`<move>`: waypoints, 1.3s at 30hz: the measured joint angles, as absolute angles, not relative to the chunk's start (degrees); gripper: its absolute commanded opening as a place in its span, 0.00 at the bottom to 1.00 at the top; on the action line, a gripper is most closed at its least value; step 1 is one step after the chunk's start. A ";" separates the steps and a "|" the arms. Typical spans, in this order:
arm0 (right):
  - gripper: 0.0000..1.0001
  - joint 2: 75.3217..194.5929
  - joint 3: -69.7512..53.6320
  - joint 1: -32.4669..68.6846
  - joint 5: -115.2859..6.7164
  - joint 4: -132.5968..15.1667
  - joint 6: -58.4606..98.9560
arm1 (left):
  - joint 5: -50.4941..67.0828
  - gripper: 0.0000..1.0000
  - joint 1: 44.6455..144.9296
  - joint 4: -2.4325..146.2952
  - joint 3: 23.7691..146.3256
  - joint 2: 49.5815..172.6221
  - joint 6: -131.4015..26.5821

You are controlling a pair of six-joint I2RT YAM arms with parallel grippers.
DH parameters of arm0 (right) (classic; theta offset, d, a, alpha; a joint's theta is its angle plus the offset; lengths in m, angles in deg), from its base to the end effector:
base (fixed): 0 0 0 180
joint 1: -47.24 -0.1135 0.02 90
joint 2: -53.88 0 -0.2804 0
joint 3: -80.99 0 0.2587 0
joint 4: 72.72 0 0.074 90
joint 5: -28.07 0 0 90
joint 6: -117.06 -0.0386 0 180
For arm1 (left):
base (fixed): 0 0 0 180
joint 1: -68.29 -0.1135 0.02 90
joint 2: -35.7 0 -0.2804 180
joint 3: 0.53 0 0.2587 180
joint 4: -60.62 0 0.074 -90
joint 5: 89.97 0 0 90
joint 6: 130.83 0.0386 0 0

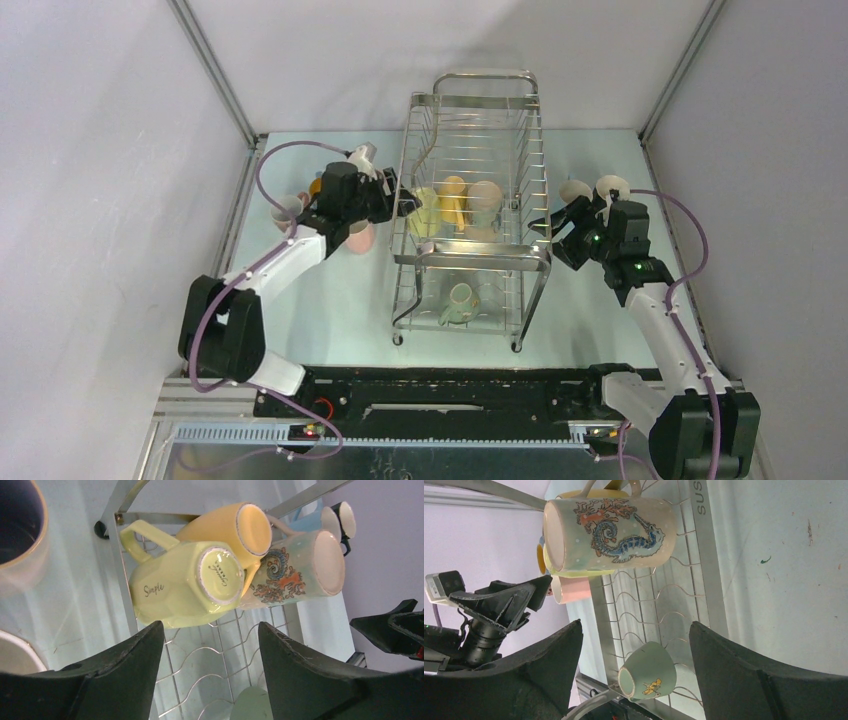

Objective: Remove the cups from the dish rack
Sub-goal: Move the cup to the dish rack.

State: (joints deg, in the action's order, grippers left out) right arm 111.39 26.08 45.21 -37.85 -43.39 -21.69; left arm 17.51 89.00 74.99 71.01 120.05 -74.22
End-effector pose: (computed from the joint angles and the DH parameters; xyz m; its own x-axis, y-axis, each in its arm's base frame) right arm 0.2198 0.0236 0.2805 -0.6330 0.6644 -0.3973 0.1479 0.6076 0.7804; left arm 0.3170 -0.1322 0.2846 -0.6799 -0.3041 -0.6672 0.2552 0.7549 -0.6041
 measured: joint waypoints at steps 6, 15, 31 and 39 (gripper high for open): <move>0.85 111.41 26.08 45.21 -37.87 -43.45 -21.65 | 18.27 0.76 88.98 63.03 63.58 118.28 -71.94; 0.86 111.79 27.54 44.97 -37.89 -44.96 -21.62 | 19.91 0.76 89.00 38.27 52.65 119.70 -66.35; 0.87 112.62 27.98 44.95 -38.53 -44.98 -20.55 | 20.17 0.78 90.51 24.91 51.34 125.41 -57.15; 0.88 112.92 28.00 44.95 -38.72 -44.98 -20.12 | 19.43 0.83 92.04 22.25 51.34 128.34 -57.23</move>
